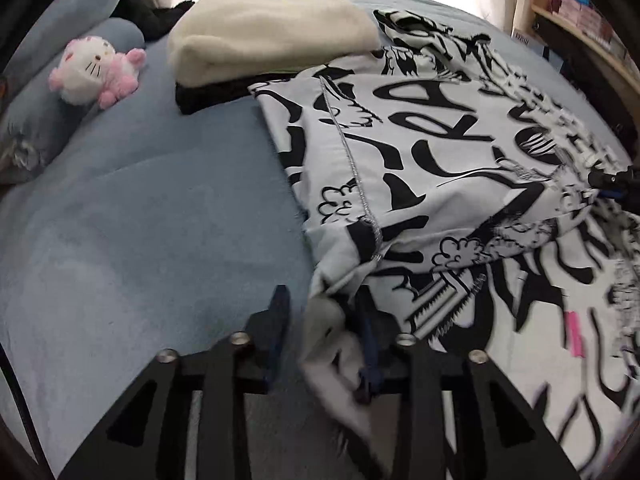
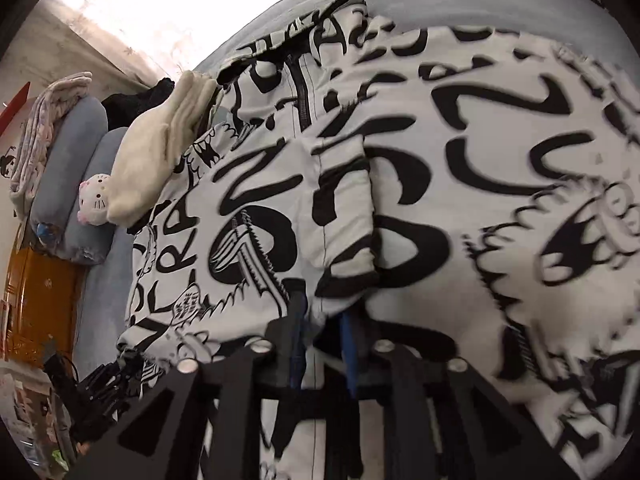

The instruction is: Fold large clothes

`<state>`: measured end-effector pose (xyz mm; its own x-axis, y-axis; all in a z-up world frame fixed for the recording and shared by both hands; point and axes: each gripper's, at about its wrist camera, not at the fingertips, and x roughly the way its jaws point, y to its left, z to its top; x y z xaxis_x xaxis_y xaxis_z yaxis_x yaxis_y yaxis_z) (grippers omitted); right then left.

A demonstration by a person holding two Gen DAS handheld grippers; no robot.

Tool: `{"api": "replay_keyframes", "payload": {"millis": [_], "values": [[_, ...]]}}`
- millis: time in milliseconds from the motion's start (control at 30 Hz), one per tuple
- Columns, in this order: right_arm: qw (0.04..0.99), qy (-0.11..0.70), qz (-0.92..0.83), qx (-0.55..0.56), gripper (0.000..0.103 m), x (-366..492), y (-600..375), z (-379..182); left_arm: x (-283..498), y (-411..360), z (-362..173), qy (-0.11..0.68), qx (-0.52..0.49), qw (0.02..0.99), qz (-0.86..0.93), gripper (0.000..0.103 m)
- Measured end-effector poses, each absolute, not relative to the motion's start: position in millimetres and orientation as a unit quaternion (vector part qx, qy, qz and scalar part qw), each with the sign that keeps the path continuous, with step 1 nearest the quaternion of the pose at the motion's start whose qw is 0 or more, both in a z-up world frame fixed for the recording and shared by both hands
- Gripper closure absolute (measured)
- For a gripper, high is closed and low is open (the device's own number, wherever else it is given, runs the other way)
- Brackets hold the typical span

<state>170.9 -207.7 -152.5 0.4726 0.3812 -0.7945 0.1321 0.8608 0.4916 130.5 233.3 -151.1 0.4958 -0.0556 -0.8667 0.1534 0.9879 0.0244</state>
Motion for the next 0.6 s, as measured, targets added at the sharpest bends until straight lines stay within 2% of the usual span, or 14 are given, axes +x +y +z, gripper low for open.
{"api": "replay_keyframes", "payload": {"millis": [100,333,467,600], "values": [[0.847,0.481,0.039,0.224,0.071,153.2,-212.6,-125.3,117.0,238.9,-124.0,0.475,0.042,0.877,-0.060,0.056],[0.878,0.443,0.107,0.146,0.071,149.9,-147.5,-92.5,134.5,202.3,-90.0,0.431,-0.024,0.899,-0.070,0.056],[0.872,0.449,0.163,0.104,0.071,166.2,-82.2,-103.4,163.0,167.4,-109.8,0.456,-0.068,0.886,-0.046,0.080],[0.857,0.477,0.184,0.061,0.071,179.0,-40.1,-131.1,175.9,157.5,-145.8,0.485,-0.075,0.871,0.006,0.084]]}}
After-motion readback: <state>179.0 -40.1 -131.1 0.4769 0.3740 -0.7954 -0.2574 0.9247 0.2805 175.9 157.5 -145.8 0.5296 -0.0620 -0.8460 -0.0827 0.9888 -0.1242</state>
